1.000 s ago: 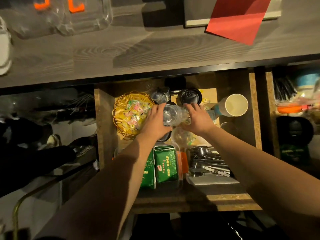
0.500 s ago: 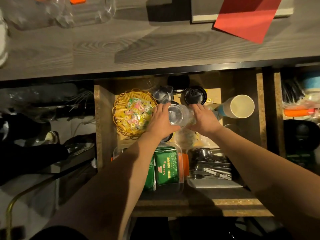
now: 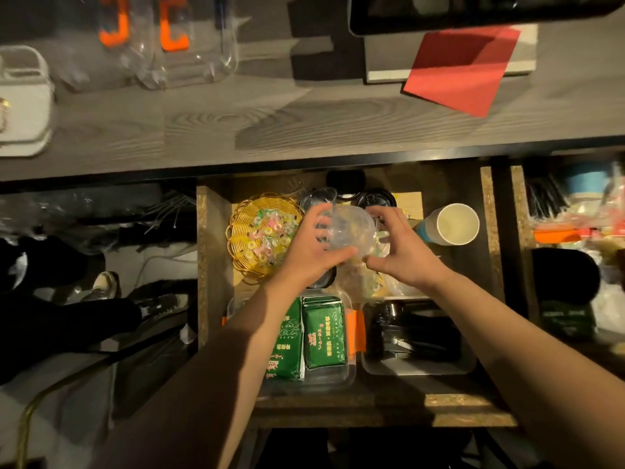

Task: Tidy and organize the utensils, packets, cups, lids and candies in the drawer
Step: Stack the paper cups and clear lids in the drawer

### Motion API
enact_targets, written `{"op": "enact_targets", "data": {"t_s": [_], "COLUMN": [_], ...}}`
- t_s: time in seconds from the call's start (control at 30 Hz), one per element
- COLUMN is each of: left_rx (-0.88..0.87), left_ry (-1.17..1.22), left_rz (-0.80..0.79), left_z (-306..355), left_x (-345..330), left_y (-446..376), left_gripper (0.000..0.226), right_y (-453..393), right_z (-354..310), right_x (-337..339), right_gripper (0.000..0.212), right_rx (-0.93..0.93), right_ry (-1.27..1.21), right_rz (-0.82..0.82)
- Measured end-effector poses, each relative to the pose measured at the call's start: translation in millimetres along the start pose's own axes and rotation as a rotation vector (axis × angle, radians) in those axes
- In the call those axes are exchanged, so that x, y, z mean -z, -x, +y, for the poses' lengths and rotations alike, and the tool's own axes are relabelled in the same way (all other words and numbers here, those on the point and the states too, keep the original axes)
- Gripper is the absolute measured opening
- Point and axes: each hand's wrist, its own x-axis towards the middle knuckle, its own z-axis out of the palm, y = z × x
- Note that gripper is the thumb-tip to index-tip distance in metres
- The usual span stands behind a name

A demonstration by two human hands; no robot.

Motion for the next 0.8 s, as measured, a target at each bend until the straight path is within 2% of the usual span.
{"op": "enact_targets", "data": {"t_s": [0.3, 0.43, 0.63, 0.8], "left_rx": [-0.094, -0.028, 0.021, 0.01], "left_ry": [0.097, 0.244, 0.427, 0.461], "left_rz": [0.045, 0.016, -0.061, -0.078], "left_z": [70.0, 95.4, 115.4, 128.2], "left_x": [17.9, 30.7, 36.4, 38.2], "left_y": [64.5, 97.3, 136.6, 152.0], "left_gripper": [0.084, 0.086, 0.071, 0.091], "right_y": [50.9, 71.6, 95.0, 109.1], "right_z": [-91.5, -124.4, -163.2, -182.2], "right_x": [16.4, 21.2, 16.4, 8.5], "right_gripper": [0.076, 0.076, 0.072, 0.073], "right_rx": [0.032, 0.058, 0.108, 0.101], "right_ry": [-0.232, -0.31, -0.429, -0.532], "right_rz": [0.09, 0.101, 0.113, 0.163]}}
